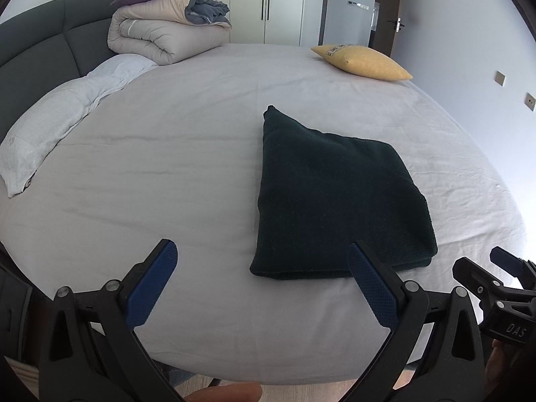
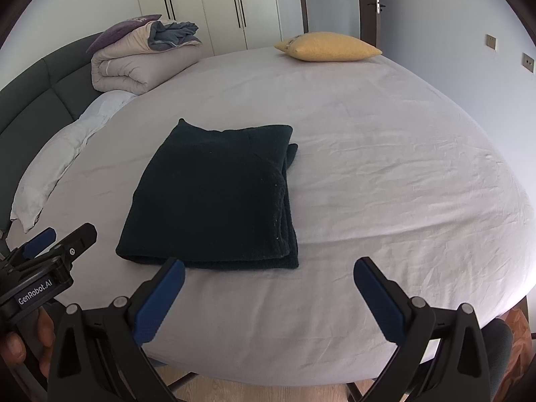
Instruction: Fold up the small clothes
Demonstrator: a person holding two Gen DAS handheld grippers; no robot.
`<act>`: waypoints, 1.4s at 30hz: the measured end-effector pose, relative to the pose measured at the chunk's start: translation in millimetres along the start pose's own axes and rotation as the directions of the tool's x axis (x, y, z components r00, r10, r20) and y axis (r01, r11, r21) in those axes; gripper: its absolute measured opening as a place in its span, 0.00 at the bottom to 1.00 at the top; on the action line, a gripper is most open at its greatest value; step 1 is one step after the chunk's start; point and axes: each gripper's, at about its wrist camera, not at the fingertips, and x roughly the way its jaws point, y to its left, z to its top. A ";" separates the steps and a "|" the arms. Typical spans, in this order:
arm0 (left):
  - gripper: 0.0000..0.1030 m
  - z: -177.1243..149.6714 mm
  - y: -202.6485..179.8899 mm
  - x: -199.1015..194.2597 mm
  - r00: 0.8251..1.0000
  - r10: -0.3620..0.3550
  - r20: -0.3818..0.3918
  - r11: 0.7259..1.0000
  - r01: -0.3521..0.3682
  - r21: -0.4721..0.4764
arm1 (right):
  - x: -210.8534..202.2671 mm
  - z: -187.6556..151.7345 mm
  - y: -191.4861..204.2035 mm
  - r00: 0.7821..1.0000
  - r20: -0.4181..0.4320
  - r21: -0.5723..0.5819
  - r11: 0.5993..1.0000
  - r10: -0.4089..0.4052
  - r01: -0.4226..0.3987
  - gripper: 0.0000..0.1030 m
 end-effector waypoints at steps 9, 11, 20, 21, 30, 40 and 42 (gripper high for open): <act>1.00 -1.0 -0.1 1.7 1.000 0.003 -0.004 1.000 -0.003 -0.001 | 1.1 -0.3 -0.6 1.000 -0.003 0.000 1.000 0.001 -0.001 1.00; 1.00 -1.2 -0.2 1.9 1.000 0.004 -0.005 1.000 -0.004 0.000 | 1.3 -0.7 -0.8 1.000 -0.003 0.000 1.000 0.002 -0.002 1.00; 1.00 -2.7 1.3 4.9 1.000 0.006 -0.012 1.000 -0.006 0.004 | 3.7 -2.9 -1.2 1.000 -0.006 0.003 1.000 0.000 0.000 1.00; 1.00 -2.7 1.3 5.3 1.000 0.006 -0.013 1.000 -0.006 0.004 | 3.9 -3.0 -1.3 1.000 -0.006 0.002 1.000 0.001 -0.001 1.00; 1.00 -3.4 2.5 9.3 1.000 0.008 -0.023 1.000 -0.008 0.008 | 7.6 -7.8 -1.8 1.000 -0.012 0.007 1.000 -0.001 0.001 1.00; 1.00 -3.7 3.3 11.3 1.000 0.008 -0.027 1.000 -0.008 0.010 | 9.2 -8.5 -4.3 1.000 -0.019 0.012 1.000 0.000 0.001 1.00; 1.00 -3.7 3.3 11.3 1.000 0.008 -0.027 1.000 -0.008 0.010 | 9.1 -9.0 -4.4 1.000 -0.019 0.012 1.000 0.000 0.000 1.00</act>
